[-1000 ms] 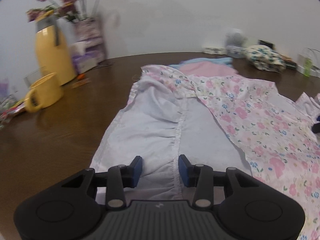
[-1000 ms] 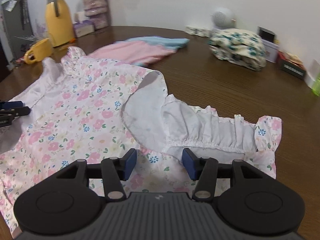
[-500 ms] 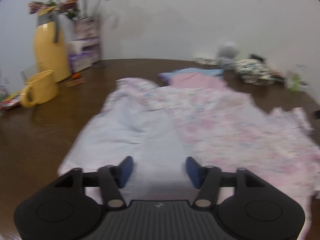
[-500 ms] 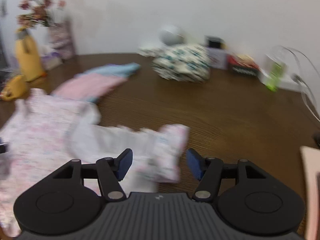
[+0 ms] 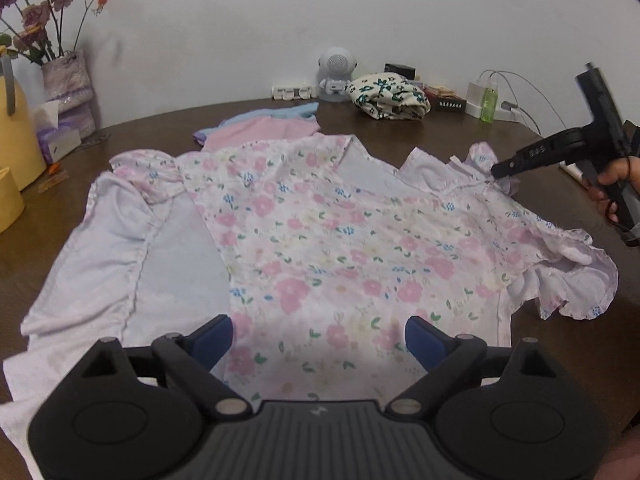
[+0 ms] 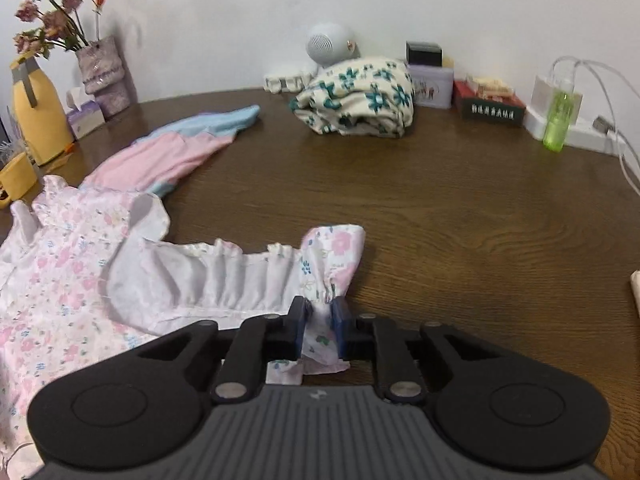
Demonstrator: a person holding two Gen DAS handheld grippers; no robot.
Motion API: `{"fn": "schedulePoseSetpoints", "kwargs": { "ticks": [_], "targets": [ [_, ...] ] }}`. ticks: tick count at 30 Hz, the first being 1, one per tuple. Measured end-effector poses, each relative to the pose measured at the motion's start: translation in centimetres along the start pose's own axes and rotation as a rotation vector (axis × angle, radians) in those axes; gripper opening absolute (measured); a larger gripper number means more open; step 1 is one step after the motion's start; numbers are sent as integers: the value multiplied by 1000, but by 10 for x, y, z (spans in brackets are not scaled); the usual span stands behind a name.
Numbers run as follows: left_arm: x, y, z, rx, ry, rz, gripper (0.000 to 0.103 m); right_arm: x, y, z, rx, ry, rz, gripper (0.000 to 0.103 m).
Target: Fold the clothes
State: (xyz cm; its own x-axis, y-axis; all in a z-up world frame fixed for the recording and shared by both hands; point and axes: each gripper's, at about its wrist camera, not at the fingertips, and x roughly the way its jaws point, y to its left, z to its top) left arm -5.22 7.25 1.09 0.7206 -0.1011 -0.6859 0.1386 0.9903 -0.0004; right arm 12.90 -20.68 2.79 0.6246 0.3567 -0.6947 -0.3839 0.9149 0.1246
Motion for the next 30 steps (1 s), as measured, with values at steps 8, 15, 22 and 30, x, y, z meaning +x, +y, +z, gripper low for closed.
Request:
{"fn": "schedulePoseSetpoints", "kwargs": {
  "ticks": [8, 15, 22, 30],
  "targets": [
    [-4, -13, 5, -2, -23, -51, 86, -84, 17, -45, -91, -66, 138, 54],
    [-21, -95, 21, 161, -75, -280, 82, -114, 6, -79, -96, -41, 161, 24],
    [-8, -201, 36, 275, -4, -401, 75, -106, -7, -79, -97, 2, 238, 24],
    [32, -242, 47, 215, 89, -314, 37, -81, -3, -68, -176, 76, 352, 24]
  ]
}}
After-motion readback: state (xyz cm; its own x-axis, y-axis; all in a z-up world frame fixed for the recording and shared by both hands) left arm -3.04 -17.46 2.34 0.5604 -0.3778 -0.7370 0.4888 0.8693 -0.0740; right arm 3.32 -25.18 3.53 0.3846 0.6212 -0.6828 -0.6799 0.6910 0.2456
